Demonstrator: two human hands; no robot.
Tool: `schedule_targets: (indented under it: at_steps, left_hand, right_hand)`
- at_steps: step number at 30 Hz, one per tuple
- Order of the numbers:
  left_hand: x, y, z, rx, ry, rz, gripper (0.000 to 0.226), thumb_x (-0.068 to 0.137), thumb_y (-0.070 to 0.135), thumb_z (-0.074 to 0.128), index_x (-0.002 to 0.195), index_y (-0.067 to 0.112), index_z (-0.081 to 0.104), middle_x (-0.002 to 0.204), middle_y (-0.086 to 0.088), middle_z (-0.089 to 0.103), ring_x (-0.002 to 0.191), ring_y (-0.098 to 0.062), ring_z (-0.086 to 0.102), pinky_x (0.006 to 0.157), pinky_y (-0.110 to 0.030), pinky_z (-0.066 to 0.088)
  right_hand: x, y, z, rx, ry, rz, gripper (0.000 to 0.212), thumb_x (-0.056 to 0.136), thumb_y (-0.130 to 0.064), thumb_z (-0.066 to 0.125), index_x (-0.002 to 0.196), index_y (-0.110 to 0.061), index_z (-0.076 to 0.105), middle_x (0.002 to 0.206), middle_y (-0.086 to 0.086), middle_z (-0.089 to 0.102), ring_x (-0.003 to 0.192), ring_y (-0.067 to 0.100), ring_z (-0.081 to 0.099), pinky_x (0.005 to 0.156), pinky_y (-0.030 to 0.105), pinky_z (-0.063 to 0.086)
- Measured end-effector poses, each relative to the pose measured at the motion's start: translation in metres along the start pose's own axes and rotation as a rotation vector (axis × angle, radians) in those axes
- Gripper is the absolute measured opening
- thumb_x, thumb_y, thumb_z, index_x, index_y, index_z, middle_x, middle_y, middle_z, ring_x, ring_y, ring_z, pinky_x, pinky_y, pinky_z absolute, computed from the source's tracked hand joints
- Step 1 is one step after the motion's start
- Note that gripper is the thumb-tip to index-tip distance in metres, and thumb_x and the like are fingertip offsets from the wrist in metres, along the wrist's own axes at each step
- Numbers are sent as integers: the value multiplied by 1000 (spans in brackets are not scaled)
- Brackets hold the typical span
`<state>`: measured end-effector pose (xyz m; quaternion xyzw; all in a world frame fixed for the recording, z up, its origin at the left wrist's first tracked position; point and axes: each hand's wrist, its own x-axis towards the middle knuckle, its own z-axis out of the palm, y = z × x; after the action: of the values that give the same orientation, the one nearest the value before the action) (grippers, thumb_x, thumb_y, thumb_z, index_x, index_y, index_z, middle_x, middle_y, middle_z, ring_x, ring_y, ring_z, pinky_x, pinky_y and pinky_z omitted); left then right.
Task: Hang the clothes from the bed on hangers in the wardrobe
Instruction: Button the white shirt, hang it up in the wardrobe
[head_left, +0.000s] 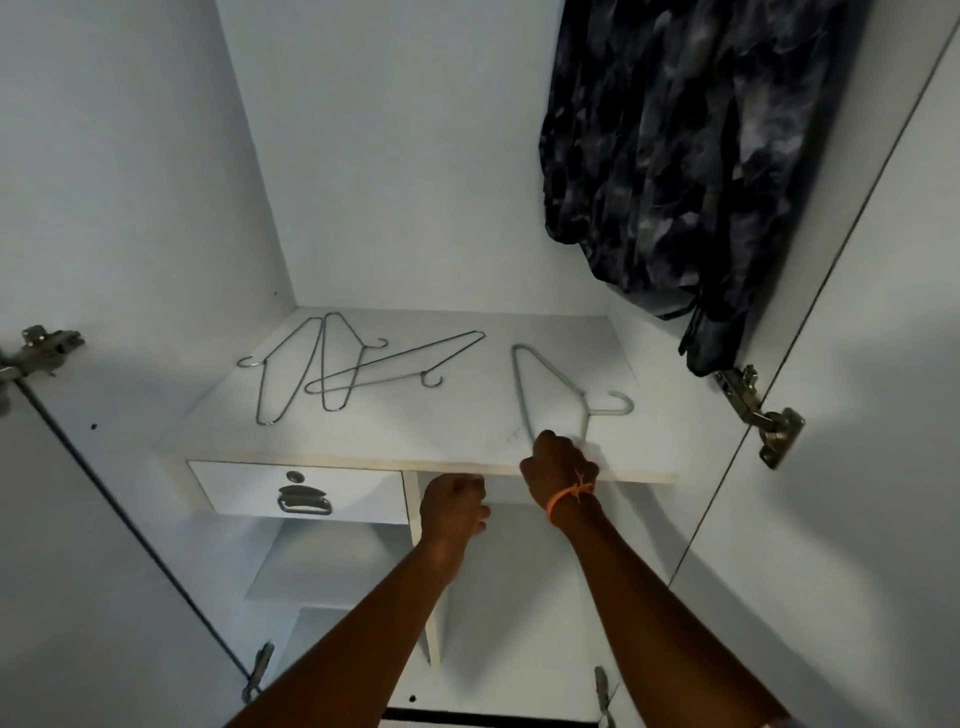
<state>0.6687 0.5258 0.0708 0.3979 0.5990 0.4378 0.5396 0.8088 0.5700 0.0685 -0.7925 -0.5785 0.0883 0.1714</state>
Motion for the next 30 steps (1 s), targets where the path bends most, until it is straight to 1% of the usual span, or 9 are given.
schedule_targets:
  at_steps: [4,8,11,15,18,20,24,26,30]
  left_hand:
    - [6,15,14,-2,-188,-145,29,98,45,54,99,16,60,97,-9,68,89,-25,67,78,-37,55]
    - [15,16,16,-87,-182,-224,10,99,6,55,103,-1,61,87,-17,65,76,-26,66,60,-29,57]
    - [8,1,7,-105,-112,-202,25,97,-9,43,114,-2,61,78,-12,63,61,-19,58,51,-25,49]
    - [-14,-8,-23,70,-163,-2,38,96,-10,36,119,6,62,69,-4,50,43,-7,34,41,-19,25]
    - [-34,-10,-59,162,-226,134,40,97,-8,38,117,14,65,71,1,50,48,-5,36,46,-19,29]
    - [-50,-10,-85,174,-241,203,40,98,-7,38,116,16,66,70,4,50,48,-3,37,48,-18,31]
    - [-82,-20,-136,286,-122,347,40,98,-7,39,117,15,67,72,5,52,54,2,46,58,-9,37]
    - [-102,-30,-166,329,-18,401,40,96,-9,41,116,13,67,73,5,54,65,2,51,66,-10,42]
    - [-156,-54,-228,373,59,401,38,93,-10,42,106,17,65,85,0,63,77,-10,60,71,-16,52]
  right_hand:
    - [-54,-7,5,213,11,-31,19,93,-33,57,102,-17,62,107,5,68,102,28,65,83,32,48]
    - [-105,-6,38,351,132,-149,13,97,-33,55,99,-28,67,95,-8,70,91,12,66,80,38,54]
    - [-123,-8,44,662,230,-150,13,92,-15,59,85,-22,67,80,-11,65,76,7,63,69,38,55]
    - [-116,-5,30,679,437,68,25,86,-16,69,111,-14,63,110,6,62,103,29,57,82,40,47]
    - [-104,0,27,450,504,162,62,78,-28,78,132,-8,53,129,18,54,117,41,49,90,50,40]
    - [-100,-6,29,432,392,169,71,82,-36,74,140,-9,44,133,19,53,123,41,48,99,52,33]
    - [-115,-35,41,402,171,98,28,95,-45,55,102,-19,61,90,7,70,98,32,63,94,44,26]
    - [-137,-59,48,554,140,68,26,98,-40,52,84,-19,59,79,4,68,87,31,64,84,40,24]
    - [-194,-107,71,530,229,-73,33,101,-42,47,87,-14,59,70,10,66,71,36,63,82,41,29]
